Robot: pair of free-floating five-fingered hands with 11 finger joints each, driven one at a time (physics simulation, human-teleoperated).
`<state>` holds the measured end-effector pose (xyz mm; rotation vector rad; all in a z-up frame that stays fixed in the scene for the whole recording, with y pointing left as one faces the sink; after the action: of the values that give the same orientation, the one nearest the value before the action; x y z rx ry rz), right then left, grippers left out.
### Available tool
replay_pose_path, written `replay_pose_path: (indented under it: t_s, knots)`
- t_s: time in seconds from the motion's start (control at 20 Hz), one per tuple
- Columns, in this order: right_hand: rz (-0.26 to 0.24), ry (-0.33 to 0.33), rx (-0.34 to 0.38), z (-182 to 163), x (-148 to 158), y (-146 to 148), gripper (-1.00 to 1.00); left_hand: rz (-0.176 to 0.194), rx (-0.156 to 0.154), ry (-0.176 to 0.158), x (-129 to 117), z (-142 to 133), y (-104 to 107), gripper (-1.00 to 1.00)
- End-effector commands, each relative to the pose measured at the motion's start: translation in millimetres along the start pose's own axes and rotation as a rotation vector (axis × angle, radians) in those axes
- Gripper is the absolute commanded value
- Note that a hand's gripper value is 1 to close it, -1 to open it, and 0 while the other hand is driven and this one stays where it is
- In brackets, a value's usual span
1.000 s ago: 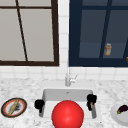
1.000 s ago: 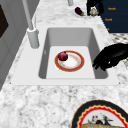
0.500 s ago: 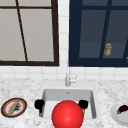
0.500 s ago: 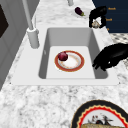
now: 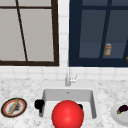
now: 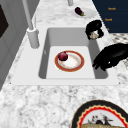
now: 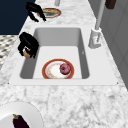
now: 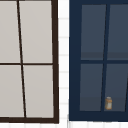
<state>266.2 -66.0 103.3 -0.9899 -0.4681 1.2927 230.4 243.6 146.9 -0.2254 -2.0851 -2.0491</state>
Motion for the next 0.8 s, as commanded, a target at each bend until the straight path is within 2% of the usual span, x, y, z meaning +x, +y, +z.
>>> replay_pose_path:
  t_s: [0.0, 0.1, 0.15, 0.3, 0.4, 0.5, 0.6, 0.75]
  knots:
    - [0.009, 0.004, -0.006, -31.3, 19.6, -2.8, 1.0, 0.0, 0.0, 0.0, 0.0, 0.0, 0.0, 0.0]
    - [0.066, 0.011, 0.087, -39.3, 20.5, -18.6, 1.0, 0.0, 0.0, 0.0, 0.0, 0.0, 0.0, 0.0]
    - [0.084, 0.011, 0.11, -44.4, 20.2, -23.7, 1.0, 0.0, 0.0, 0.0, 0.0, 0.0, 0.0, 0.0]
    - [0.128, -0.032, 0.096, -42.8, 14.2, -13.8, 1.0, 0.0, 0.0, 0.0, 0.0, 0.0, 0.0, 0.0]
    - [0.131, -0.03, 0.084, -38.2, 13.9, -17.9, 1.0, 0.0, 0.0, 0.0, 0.0, 0.0, 0.0, 0.0]
    - [0.113, -0.028, 0.062, -38.9, 14.0, -16.0, 1.0, 0.0, 0.0, 0.0, 0.0, 0.0, 0.0, 0.0]
    - [0.139, -0.022, 0.067, -45.0, 19.4, -8.8, 1.0, 0.0, 0.0, 0.0, 0.0, 0.0, 0.0, 0.0]
    - [0.099, -0.015, 0.091, -43.7, 15.0, -13.8, 1.0, 0.0, 0.0, 0.0, 0.0, 0.0, 0.0, 0.0]
